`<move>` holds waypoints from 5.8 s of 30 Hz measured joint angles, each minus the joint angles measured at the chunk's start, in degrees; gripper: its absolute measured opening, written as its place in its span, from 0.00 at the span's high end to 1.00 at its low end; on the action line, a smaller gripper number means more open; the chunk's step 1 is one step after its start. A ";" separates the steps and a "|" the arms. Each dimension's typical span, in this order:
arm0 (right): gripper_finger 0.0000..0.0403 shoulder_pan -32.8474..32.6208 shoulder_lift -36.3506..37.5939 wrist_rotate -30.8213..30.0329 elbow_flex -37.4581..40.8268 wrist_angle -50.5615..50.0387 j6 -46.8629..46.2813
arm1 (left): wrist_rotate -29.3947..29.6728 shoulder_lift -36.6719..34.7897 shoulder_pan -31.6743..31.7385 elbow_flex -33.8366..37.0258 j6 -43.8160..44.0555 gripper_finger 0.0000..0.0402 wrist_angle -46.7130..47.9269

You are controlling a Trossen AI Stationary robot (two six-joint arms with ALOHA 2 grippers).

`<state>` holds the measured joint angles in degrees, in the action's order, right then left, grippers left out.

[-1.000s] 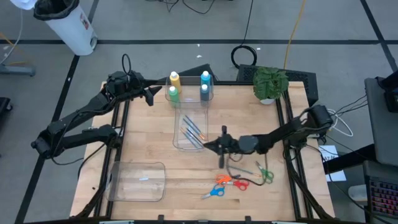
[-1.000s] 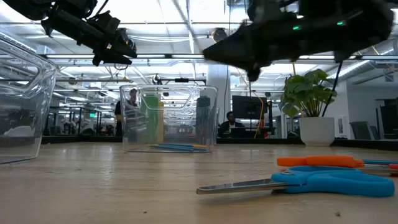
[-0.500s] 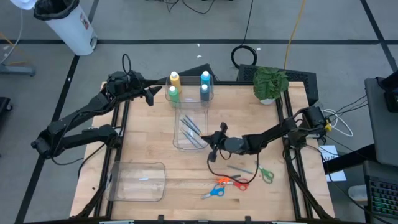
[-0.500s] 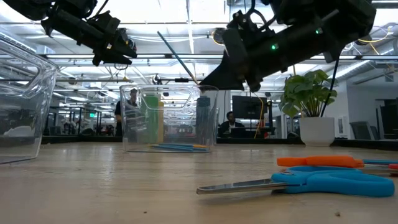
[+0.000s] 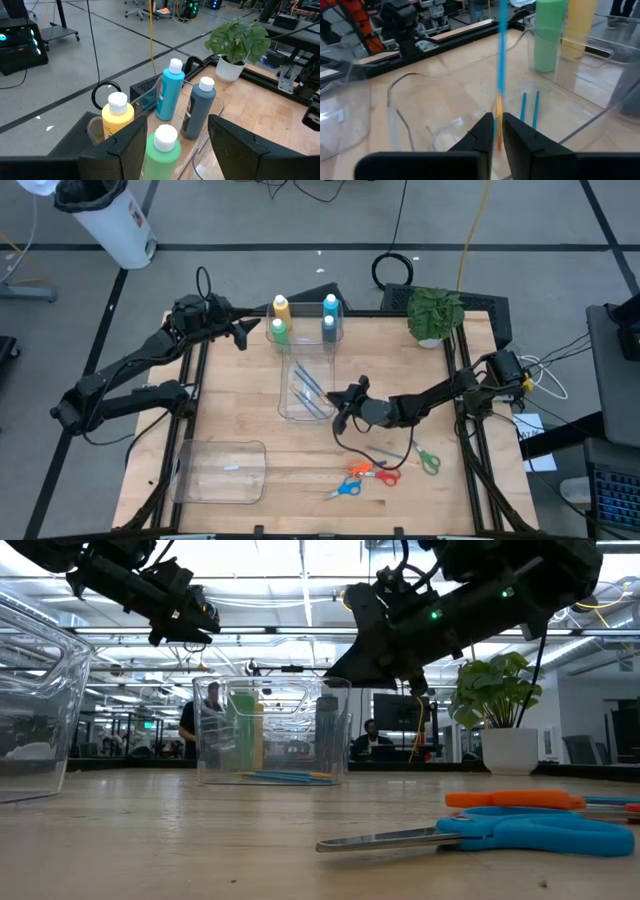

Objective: Pick & Place Paint Supplies
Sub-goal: Put the blue paintbrush into the middle transparent bin

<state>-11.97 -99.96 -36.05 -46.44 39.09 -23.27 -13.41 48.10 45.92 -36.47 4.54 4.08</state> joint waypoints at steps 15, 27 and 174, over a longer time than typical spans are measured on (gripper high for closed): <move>0.69 -0.18 1.08 0.28 0.04 -0.34 6.38 | 0.00 0.00 0.00 0.00 0.00 0.47 0.00; 0.65 -3.27 12.48 0.29 1.50 -4.65 16.54 | 0.00 0.00 -0.01 0.00 0.00 0.47 -0.02; 0.80 -5.68 11.70 22.19 10.29 -24.35 20.46 | 0.46 0.00 -1.04 0.00 0.00 0.47 0.00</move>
<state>-17.65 -88.27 -13.86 -36.14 14.74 -2.80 -12.95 48.10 44.88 -36.47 4.54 4.08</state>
